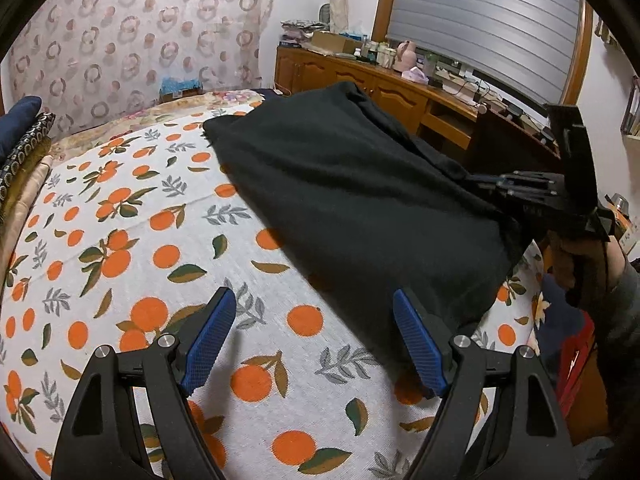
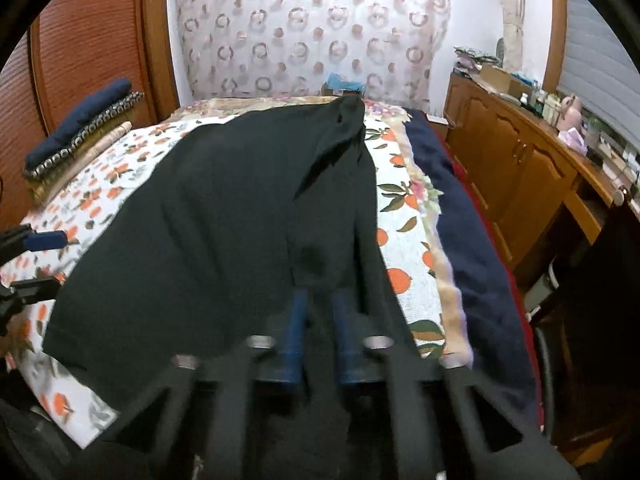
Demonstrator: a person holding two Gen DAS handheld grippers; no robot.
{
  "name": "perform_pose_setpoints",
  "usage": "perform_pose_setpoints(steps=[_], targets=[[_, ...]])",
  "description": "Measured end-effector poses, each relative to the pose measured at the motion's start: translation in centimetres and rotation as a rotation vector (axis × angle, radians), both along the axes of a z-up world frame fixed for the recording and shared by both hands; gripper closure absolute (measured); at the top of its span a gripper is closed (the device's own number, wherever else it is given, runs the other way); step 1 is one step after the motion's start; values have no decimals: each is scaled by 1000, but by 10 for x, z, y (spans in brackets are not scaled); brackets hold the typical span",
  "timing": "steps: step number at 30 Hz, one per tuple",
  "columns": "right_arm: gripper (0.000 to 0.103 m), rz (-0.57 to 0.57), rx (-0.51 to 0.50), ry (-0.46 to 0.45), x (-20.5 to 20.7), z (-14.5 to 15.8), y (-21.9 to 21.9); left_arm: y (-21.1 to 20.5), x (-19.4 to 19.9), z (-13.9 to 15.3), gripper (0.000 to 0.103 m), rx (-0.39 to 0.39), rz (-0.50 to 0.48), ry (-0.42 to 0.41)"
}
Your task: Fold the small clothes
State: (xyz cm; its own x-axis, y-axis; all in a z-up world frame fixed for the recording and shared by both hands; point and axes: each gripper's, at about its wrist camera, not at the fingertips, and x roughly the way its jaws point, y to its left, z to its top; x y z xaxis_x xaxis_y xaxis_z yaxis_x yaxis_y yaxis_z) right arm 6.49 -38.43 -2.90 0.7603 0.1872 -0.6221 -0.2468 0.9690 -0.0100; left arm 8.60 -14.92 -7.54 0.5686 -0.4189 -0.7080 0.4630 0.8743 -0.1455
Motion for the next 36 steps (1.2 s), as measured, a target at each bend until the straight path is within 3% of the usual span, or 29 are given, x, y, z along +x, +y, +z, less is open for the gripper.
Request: perform_pose_setpoints(steps=[5, 7, 12, 15, 22, 33, 34, 36], targets=[[97, -252, 123, -28, -9, 13, -46, 0, -1, 0, 22, -2, -1, 6], [93, -249, 165, -7, -12, 11, -57, -1, -3, -1, 22, 2, -3, 6], [59, -203, 167, -7, -28, 12, -59, -2, -2, -1, 22, -1, -3, 10], [51, -166, 157, -14, -31, 12, -53, -4, -5, -1, 22, 4, -7, 8], [51, -103, 108, 38, -25, -3, -61, -7, -9, -1, 22, 7, -18, 11], [51, -66, 63, 62, -18, 3, -57, -14, -10, -5, 22, 32, -51, 24], [51, -63, 57, 63, -19, 2, -54, -14, -11, -5, 24, 30, -60, 27], [53, -57, 46, 63, -20, 2, -52, -16, -12, -6, 37, 12, -95, 36]])
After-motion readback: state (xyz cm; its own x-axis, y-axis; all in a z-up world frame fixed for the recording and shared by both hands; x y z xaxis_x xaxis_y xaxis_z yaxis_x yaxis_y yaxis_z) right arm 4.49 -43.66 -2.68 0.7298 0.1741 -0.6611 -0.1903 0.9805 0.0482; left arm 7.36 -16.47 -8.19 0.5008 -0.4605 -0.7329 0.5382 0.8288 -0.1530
